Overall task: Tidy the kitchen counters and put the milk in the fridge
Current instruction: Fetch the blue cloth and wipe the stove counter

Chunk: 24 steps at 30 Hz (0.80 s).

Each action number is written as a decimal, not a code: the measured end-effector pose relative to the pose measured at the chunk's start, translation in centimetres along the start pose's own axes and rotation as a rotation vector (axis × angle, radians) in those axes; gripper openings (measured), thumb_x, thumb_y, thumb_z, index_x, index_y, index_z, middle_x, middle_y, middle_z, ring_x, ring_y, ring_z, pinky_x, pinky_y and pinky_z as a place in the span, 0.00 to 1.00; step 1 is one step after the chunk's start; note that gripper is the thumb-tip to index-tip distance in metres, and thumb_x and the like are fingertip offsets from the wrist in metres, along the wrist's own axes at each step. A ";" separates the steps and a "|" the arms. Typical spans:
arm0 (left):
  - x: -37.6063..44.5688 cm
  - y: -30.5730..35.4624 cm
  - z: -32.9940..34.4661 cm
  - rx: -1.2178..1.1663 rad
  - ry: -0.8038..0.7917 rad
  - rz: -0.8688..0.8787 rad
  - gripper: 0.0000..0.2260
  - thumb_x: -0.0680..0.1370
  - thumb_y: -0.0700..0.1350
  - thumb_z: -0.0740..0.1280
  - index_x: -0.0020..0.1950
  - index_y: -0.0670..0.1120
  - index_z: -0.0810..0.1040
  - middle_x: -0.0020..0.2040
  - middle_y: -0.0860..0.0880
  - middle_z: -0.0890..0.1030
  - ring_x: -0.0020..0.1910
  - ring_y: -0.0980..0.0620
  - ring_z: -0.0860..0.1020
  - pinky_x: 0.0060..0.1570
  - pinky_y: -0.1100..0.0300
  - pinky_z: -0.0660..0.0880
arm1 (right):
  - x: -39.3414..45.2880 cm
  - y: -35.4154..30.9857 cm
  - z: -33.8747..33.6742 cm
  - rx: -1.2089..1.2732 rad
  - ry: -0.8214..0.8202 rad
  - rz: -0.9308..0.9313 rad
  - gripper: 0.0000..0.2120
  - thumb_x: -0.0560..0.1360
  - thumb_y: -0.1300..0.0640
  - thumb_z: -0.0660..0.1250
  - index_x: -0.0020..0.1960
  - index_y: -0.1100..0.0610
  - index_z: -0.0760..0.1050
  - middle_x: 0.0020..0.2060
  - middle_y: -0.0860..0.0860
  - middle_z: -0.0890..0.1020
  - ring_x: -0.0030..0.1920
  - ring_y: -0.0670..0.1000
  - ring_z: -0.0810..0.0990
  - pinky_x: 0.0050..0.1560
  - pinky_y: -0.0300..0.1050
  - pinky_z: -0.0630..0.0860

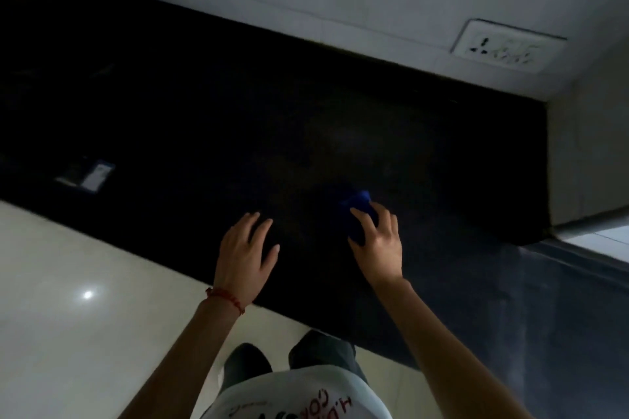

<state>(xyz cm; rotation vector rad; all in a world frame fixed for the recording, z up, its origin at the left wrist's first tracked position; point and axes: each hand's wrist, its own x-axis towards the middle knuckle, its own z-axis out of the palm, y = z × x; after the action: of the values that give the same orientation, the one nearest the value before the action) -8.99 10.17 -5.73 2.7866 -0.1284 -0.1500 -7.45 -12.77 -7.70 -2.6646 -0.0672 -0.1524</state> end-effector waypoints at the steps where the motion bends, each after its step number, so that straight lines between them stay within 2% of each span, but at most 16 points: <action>1: -0.9 -1.4 -0.4 -0.009 0.013 -0.028 0.25 0.74 0.55 0.53 0.62 0.42 0.73 0.64 0.38 0.74 0.65 0.38 0.71 0.60 0.44 0.71 | -0.2 -1.2 0.5 -0.008 -0.016 -0.020 0.28 0.60 0.62 0.77 0.58 0.55 0.72 0.56 0.63 0.77 0.51 0.65 0.77 0.37 0.52 0.80; 9: -12.2 -14.0 -3.5 -0.152 0.110 -0.289 0.29 0.73 0.59 0.49 0.66 0.43 0.70 0.68 0.41 0.71 0.69 0.42 0.66 0.65 0.48 0.65 | -3.0 -12.2 4.6 0.040 -0.119 -0.106 0.23 0.63 0.63 0.74 0.58 0.59 0.75 0.58 0.62 0.75 0.57 0.64 0.74 0.48 0.55 0.78; 12: -17.9 -19.6 -4.3 -0.183 0.136 -0.400 0.32 0.73 0.63 0.48 0.65 0.43 0.71 0.67 0.40 0.71 0.68 0.41 0.67 0.64 0.47 0.66 | -4.8 -17.6 7.1 0.080 -0.148 -0.168 0.22 0.63 0.63 0.74 0.57 0.59 0.76 0.57 0.62 0.76 0.55 0.64 0.75 0.49 0.56 0.79; 16: -25.8 -26.4 -4.7 -0.225 0.174 -0.597 0.27 0.73 0.58 0.54 0.63 0.42 0.73 0.63 0.39 0.75 0.65 0.39 0.71 0.60 0.45 0.70 | -7.5 -25.3 11.7 0.107 -0.218 -0.350 0.21 0.60 0.65 0.75 0.53 0.60 0.78 0.52 0.63 0.79 0.50 0.65 0.79 0.44 0.56 0.80; 19: -31.6 -30.5 -4.5 -0.259 0.197 -0.742 0.25 0.73 0.56 0.56 0.62 0.41 0.74 0.61 0.39 0.77 0.62 0.39 0.73 0.58 0.45 0.73 | -9.3 -30.5 15.7 0.135 -0.331 -0.510 0.15 0.65 0.60 0.68 0.52 0.59 0.79 0.51 0.61 0.81 0.49 0.63 0.80 0.42 0.52 0.81; 22: -36.4 -33.3 -4.0 -0.299 0.247 -0.897 0.19 0.75 0.49 0.64 0.62 0.41 0.74 0.60 0.39 0.77 0.61 0.40 0.74 0.58 0.46 0.73 | -10.4 -34.4 19.5 0.100 -0.503 -0.505 0.17 0.69 0.58 0.67 0.57 0.57 0.76 0.58 0.58 0.78 0.56 0.60 0.77 0.50 0.53 0.79; 24: -38.8 -34.6 -3.4 -0.335 0.262 -0.993 0.18 0.75 0.46 0.66 0.63 0.41 0.73 0.61 0.40 0.77 0.62 0.41 0.73 0.60 0.48 0.72 | -10.4 -36.5 21.4 0.042 -0.605 -0.477 0.19 0.70 0.59 0.68 0.60 0.56 0.74 0.61 0.57 0.76 0.59 0.57 0.74 0.56 0.52 0.76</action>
<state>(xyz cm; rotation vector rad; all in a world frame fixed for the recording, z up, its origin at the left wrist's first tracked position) -44.57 47.88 -11.02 2.2535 1.2185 -0.0321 -18.39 29.25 -11.42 -2.5076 -0.8829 0.5019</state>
